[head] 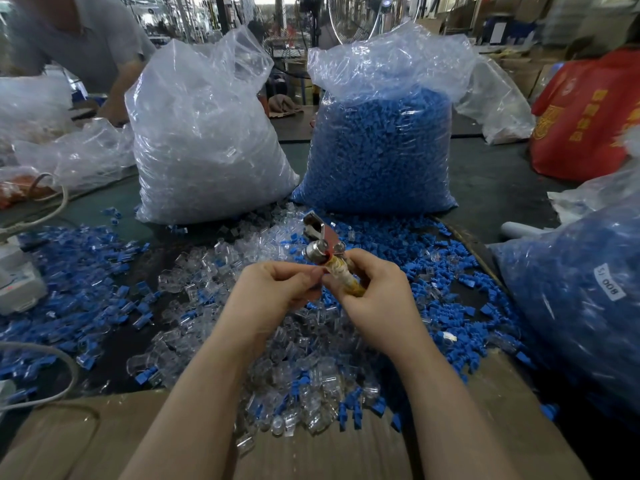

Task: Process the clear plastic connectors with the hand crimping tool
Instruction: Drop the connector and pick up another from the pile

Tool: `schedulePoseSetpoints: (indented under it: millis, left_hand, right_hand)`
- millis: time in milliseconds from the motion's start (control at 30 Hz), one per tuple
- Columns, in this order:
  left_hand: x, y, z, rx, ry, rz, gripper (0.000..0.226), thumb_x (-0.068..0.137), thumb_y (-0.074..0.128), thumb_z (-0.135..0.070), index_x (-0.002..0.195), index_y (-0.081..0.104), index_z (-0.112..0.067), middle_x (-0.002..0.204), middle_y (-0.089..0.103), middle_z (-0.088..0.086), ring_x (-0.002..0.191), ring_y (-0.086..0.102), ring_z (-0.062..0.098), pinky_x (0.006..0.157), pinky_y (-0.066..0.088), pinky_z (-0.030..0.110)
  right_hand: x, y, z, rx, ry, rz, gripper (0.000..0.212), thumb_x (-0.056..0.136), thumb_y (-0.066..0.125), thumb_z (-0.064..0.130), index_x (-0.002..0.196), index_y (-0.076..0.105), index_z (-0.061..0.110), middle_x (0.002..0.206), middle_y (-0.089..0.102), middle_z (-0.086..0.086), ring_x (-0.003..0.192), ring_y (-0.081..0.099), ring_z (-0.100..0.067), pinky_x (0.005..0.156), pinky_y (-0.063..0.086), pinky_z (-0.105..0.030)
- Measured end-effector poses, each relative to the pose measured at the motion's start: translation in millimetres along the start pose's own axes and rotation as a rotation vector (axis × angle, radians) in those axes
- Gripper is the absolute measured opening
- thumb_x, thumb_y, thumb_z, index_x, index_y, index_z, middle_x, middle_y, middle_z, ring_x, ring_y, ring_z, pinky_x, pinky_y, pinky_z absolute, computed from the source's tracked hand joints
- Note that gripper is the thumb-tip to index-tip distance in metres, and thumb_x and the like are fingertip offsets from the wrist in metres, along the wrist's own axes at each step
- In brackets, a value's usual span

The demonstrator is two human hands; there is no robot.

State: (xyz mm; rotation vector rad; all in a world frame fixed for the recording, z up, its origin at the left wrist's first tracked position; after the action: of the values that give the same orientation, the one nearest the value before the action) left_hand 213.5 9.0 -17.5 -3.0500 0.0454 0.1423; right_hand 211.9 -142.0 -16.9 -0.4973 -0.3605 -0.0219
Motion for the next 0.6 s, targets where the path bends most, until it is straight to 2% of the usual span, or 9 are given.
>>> schedulePoseSetpoints:
  millis: [167, 267, 333, 400, 433, 500, 600]
  left_hand:
    - [-1, 3, 0, -0.039, -0.026, 0.046, 0.028, 0.093, 0.063, -0.006, 0.071, 0.077, -0.017, 0.072, 0.075, 0.002, 0.062, 0.069, 0.006, 0.054, 0.05, 0.014]
    - [-1, 4, -1, -0.046, -0.025, 0.063, 0.036, 0.092, 0.063, -0.006, 0.062, 0.077, -0.019, 0.071, 0.075, 0.001, 0.059, 0.068, 0.005, 0.052, 0.05, 0.014]
    - [-1, 4, -2, -0.057, -0.027, 0.061, 0.026, 0.092, 0.063, -0.008, 0.072, 0.077, -0.017, 0.076, 0.076, 0.002, 0.062, 0.07, 0.008, 0.054, 0.052, 0.015]
    - [1, 3, -1, -0.011, -0.018, 0.053, 0.01, 0.094, 0.062, -0.012, 0.092, 0.072, -0.013, 0.08, 0.077, 0.003, 0.066, 0.072, 0.01, 0.056, 0.053, 0.016]
    - [2, 1, 0, 0.061, -0.004, 0.043, 0.008, 0.095, 0.061, -0.015, 0.096, 0.069, -0.013, 0.081, 0.077, 0.001, 0.068, 0.072, 0.011, 0.056, 0.053, 0.016]
    - [4, -6, 0, 0.382, 0.063, 0.015, 0.007, 0.095, 0.064, -0.021, 0.09, 0.068, -0.023, 0.079, 0.075, -0.005, 0.07, 0.07, 0.008, 0.055, 0.049, 0.013]
    - [6, -3, 6, 0.858, 0.096, 0.073, 0.021, 0.092, 0.066, -0.017, 0.08, 0.065, -0.034, 0.086, 0.066, -0.017, 0.073, 0.061, -0.003, 0.06, 0.042, 0.009]
  right_hand:
    - [0, -1, 1, -0.039, 0.005, 0.002, 0.014, 0.086, 0.072, 0.018, 0.094, 0.066, 0.028, 0.075, 0.064, 0.011, 0.069, 0.058, -0.009, 0.064, 0.052, -0.038]
    - [1, 0, 2, -0.029, -0.002, 0.011, 0.016, 0.086, 0.071, 0.015, 0.095, 0.066, 0.027, 0.077, 0.066, 0.009, 0.072, 0.062, -0.014, 0.067, 0.053, -0.044]
    - [1, 0, 2, -0.036, -0.002, 0.013, 0.014, 0.086, 0.071, 0.016, 0.093, 0.065, 0.026, 0.075, 0.065, 0.007, 0.07, 0.061, -0.016, 0.065, 0.053, -0.046]
    - [1, 0, 1, -0.056, -0.005, 0.008, 0.011, 0.086, 0.072, 0.019, 0.088, 0.063, 0.025, 0.071, 0.063, 0.006, 0.066, 0.058, -0.016, 0.062, 0.051, -0.047]
    - [1, 0, 1, -0.065, -0.004, 0.003, 0.012, 0.086, 0.072, 0.021, 0.085, 0.062, 0.026, 0.07, 0.062, 0.007, 0.064, 0.057, -0.016, 0.061, 0.051, -0.046]
    - [0, -1, -1, -0.07, 0.007, -0.007, 0.016, 0.087, 0.074, 0.027, 0.081, 0.059, 0.027, 0.067, 0.06, 0.011, 0.062, 0.055, -0.01, 0.06, 0.051, -0.042]
    - [0, -2, -3, -0.034, 0.024, -0.019, 0.021, 0.087, 0.073, 0.036, 0.076, 0.056, 0.03, 0.065, 0.057, 0.02, 0.056, 0.048, -0.006, 0.055, 0.041, -0.031]
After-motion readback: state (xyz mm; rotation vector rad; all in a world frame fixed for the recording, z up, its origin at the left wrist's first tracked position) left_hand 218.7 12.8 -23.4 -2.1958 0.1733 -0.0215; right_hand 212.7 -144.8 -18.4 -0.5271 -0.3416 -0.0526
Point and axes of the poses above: each hand's wrist, its own x-axis towards the middle knuckle, its own y-axis out of the palm, z = x × y, the point moved 7 cm from there along x, towards the middle knuckle
